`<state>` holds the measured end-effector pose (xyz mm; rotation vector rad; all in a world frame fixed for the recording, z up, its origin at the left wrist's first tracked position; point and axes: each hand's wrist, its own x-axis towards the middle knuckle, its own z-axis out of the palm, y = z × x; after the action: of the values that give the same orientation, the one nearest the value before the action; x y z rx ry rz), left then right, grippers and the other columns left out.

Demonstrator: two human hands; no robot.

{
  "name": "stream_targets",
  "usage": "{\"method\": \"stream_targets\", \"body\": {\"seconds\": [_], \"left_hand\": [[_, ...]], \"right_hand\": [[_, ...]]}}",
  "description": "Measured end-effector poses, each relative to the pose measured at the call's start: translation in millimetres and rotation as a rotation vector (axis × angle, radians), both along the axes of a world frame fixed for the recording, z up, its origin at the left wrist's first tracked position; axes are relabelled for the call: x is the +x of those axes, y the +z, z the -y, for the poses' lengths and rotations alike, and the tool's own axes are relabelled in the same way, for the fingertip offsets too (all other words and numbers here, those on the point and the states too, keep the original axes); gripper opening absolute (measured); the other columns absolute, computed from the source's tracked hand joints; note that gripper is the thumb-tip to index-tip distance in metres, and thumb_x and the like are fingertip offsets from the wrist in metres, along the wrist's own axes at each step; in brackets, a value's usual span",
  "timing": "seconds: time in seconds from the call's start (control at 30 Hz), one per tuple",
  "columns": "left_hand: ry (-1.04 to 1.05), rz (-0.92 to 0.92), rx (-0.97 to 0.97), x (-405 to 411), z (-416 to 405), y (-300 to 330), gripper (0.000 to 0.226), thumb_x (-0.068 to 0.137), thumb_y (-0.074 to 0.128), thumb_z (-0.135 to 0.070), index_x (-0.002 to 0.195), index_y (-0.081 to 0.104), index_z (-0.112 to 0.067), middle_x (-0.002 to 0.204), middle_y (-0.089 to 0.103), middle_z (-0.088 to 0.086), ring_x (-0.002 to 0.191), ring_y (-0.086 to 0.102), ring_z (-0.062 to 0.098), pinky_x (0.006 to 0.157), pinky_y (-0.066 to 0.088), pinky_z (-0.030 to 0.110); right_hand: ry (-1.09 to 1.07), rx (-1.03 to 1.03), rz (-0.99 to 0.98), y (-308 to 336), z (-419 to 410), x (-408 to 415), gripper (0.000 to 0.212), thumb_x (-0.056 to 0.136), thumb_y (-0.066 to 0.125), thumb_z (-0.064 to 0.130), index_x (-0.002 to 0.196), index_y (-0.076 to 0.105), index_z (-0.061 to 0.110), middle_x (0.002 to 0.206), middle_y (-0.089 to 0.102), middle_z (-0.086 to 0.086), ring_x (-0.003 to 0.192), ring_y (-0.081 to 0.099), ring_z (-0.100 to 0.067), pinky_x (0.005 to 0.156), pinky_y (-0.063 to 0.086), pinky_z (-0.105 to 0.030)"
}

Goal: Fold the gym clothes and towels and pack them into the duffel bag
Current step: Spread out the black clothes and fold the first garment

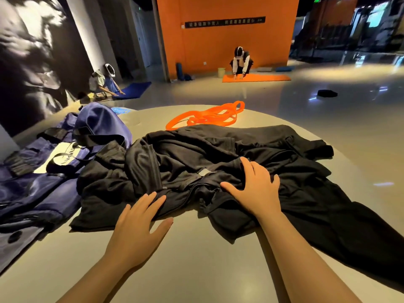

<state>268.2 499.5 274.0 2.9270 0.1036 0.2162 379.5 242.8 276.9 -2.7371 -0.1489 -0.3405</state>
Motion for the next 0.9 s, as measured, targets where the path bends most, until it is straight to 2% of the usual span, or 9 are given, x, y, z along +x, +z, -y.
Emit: {"method": "stream_targets", "body": {"seconds": [0.1, 0.17, 0.27, 0.47, 0.57, 0.63, 0.73, 0.83, 0.9], "left_hand": [[0.010, -0.005, 0.002, 1.3, 0.6, 0.1, 0.092, 0.070, -0.002, -0.075, 0.149, 0.024, -0.037, 0.158, 0.018, -0.013, 0.146, 0.011, 0.006, 0.118, 0.004, 0.035], [0.019, 0.003, -0.019, 1.4, 0.9, -1.0, 0.079, 0.081, 0.008, -0.073, 0.149, 0.026, -0.036, 0.158, 0.020, -0.012, 0.146, 0.013, 0.007, 0.118, 0.005, 0.037], [0.037, 0.041, -0.053, 2.5, 1.3, -1.5, 0.053, 0.099, 0.031, -0.051, 0.148, 0.030, -0.032, 0.157, 0.024, -0.010, 0.146, 0.015, 0.010, 0.119, 0.007, 0.040], [0.017, 0.131, -0.145, 1.7, -2.2, -6.3, 0.039, 0.100, 0.041, -0.033, 0.138, 0.048, -0.027, 0.146, 0.042, -0.006, 0.139, 0.033, 0.015, 0.117, 0.016, 0.048], [-0.017, 0.249, -0.241, -0.2, -6.8, -4.4, 0.026, 0.099, 0.047, -0.023, 0.119, 0.064, -0.020, 0.126, 0.060, -0.001, 0.119, 0.055, 0.020, 0.110, 0.030, 0.050], [-0.038, 0.341, -0.353, -2.7, -11.3, -2.5, 0.021, 0.098, 0.049, -0.020, 0.104, 0.069, -0.015, 0.108, 0.067, 0.003, 0.098, 0.064, 0.025, 0.098, 0.043, 0.054], [-0.087, 0.426, -0.418, -8.2, -16.4, -0.6, 0.021, 0.089, 0.051, -0.022, 0.088, 0.071, -0.015, 0.089, 0.070, 0.001, 0.079, 0.066, 0.026, 0.088, 0.050, 0.054], [-0.197, 0.516, -0.312, -6.8, -30.1, 1.5, 0.003, 0.080, 0.072, -0.009, 0.083, 0.073, -0.010, 0.077, 0.072, 0.005, 0.065, 0.068, 0.029, 0.072, 0.054, 0.052], [-0.209, 0.511, -0.348, -0.9, -47.8, 3.2, 0.016, 0.087, 0.060, -0.020, 0.085, 0.072, -0.010, 0.074, 0.072, 0.005, 0.061, 0.065, 0.031, 0.063, 0.054, 0.045]], "right_hand": [[-0.048, 0.040, 0.169, 1.2, 1.2, -10.0, 0.075, 0.085, 0.050, 0.065, 0.146, 0.031, 0.024, 0.144, 0.040, -0.005, 0.136, 0.033, -0.024, 0.113, 0.012, -0.059], [-0.041, 0.018, 0.279, -1.9, 3.5, -21.9, 0.070, 0.083, 0.056, 0.062, 0.137, 0.044, 0.020, 0.132, 0.050, -0.007, 0.127, 0.045, -0.027, 0.109, 0.020, -0.062], [-0.005, -0.057, 0.325, -5.9, 11.5, -46.7, 0.069, 0.080, 0.045, 0.069, 0.128, 0.051, 0.021, 0.124, 0.055, -0.006, 0.120, 0.051, -0.027, 0.105, 0.027, -0.063], [-0.056, -0.137, 0.263, -9.3, 38.0, -88.2, 0.075, 0.078, 0.036, 0.077, 0.124, 0.057, 0.022, 0.123, 0.058, -0.004, 0.115, 0.055, -0.025, 0.098, 0.041, -0.053], [-0.129, -0.159, 0.178, -8.5, 41.7, -97.8, 0.082, 0.076, 0.032, 0.082, 0.129, 0.054, 0.024, 0.122, 0.059, 0.000, 0.112, 0.056, -0.022, 0.092, 0.048, -0.044], [-0.146, -0.136, 0.135, -7.3, 40.0, -102.4, 0.079, 0.079, 0.032, 0.080, 0.132, 0.052, 0.024, 0.123, 0.059, 0.003, 0.113, 0.055, -0.019, 0.093, 0.048, -0.040], [-0.164, -0.105, 0.095, -2.0, 34.2, -112.0, 0.059, 0.089, 0.045, 0.061, 0.132, 0.052, 0.022, 0.129, 0.057, 0.002, 0.119, 0.052, -0.019, 0.098, 0.043, -0.036], [-0.199, -0.075, 0.084, 1.9, 30.6, -117.9, 0.039, 0.095, 0.050, 0.040, 0.126, 0.058, 0.018, 0.126, 0.060, -0.001, 0.116, 0.054, -0.020, 0.094, 0.042, -0.033], [-0.240, -0.051, 0.078, 3.3, 29.2, -119.4, 0.032, 0.097, 0.050, 0.034, 0.121, 0.061, 0.017, 0.121, 0.062, -0.002, 0.111, 0.055, -0.021, 0.089, 0.043, -0.032]]}}
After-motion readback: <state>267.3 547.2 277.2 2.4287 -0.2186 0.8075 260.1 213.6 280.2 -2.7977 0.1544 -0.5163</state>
